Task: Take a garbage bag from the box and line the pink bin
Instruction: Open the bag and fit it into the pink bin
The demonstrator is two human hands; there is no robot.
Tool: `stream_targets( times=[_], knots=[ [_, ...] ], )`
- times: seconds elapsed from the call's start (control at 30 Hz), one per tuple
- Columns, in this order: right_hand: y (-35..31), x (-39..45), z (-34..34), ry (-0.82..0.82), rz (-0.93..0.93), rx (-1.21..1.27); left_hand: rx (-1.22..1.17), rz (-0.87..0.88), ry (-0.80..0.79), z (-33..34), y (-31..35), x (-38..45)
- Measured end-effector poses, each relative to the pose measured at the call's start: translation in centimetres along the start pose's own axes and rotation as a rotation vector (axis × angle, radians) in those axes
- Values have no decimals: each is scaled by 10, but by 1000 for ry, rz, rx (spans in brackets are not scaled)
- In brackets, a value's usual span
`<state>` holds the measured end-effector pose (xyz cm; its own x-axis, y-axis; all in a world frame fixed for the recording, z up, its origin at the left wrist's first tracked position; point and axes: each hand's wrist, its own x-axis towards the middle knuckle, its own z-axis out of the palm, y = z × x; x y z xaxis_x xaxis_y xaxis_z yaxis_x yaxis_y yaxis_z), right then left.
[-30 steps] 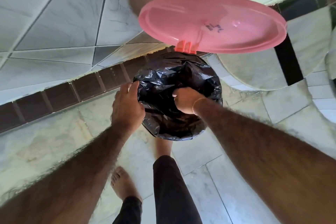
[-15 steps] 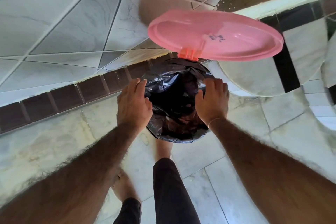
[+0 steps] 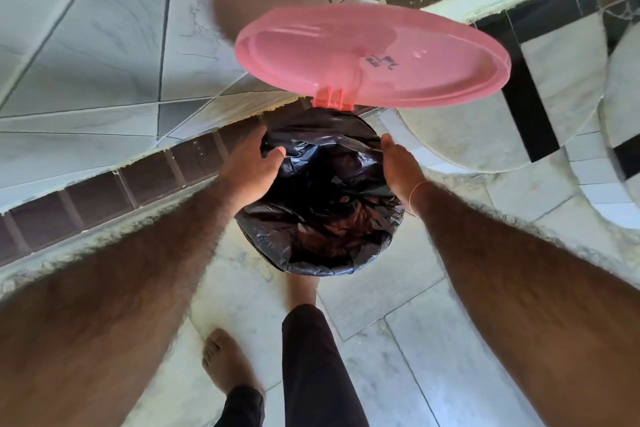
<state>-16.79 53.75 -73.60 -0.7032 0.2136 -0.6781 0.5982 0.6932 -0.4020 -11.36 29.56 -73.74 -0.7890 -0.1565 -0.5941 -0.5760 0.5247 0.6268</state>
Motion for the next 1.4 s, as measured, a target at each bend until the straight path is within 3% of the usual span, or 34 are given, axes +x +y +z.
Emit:
stream_targets(
  times=[0.23, 0.3, 0.37, 0.43, 0.5, 0.57, 0.73, 0.87, 0.97, 1.23, 1.4],
  knots=[
    [23, -7, -4, -125, 129, 207, -96, -52, 41, 2, -9, -3],
    [32, -10, -1, 37, 44, 95, -29, -8, 178, 1, -18, -11],
    [41, -22, 3, 353, -84, -56, 79, 77, 377, 2, -27, -28],
    [50, -43, 16, 534, -346, -206, 220, 221, 504, 13, -33, -50],
    [52, -71, 37, 481, -595, -334, 339, 349, 465, 25, -30, -73],
    [49, -90, 54, 378, -688, -504, 499, 471, 338, 34, -26, -87],
    [12, -77, 62, 295, -712, -686, 819, 583, 218, 34, -13, -70],
    [-13, -44, 65, 113, -613, -734, 967, 502, 116, 33, -2, -37],
    [-15, -30, 64, 64, -546, -758, 1026, 439, 74, 32, -5, -24],
    [-3, -8, 57, 11, -566, -829, 1183, 493, 36, 30, -17, -13],
    [-6, 2, 56, 55, -592, -783, 1116, 520, 35, 27, -18, -10]
  ],
)
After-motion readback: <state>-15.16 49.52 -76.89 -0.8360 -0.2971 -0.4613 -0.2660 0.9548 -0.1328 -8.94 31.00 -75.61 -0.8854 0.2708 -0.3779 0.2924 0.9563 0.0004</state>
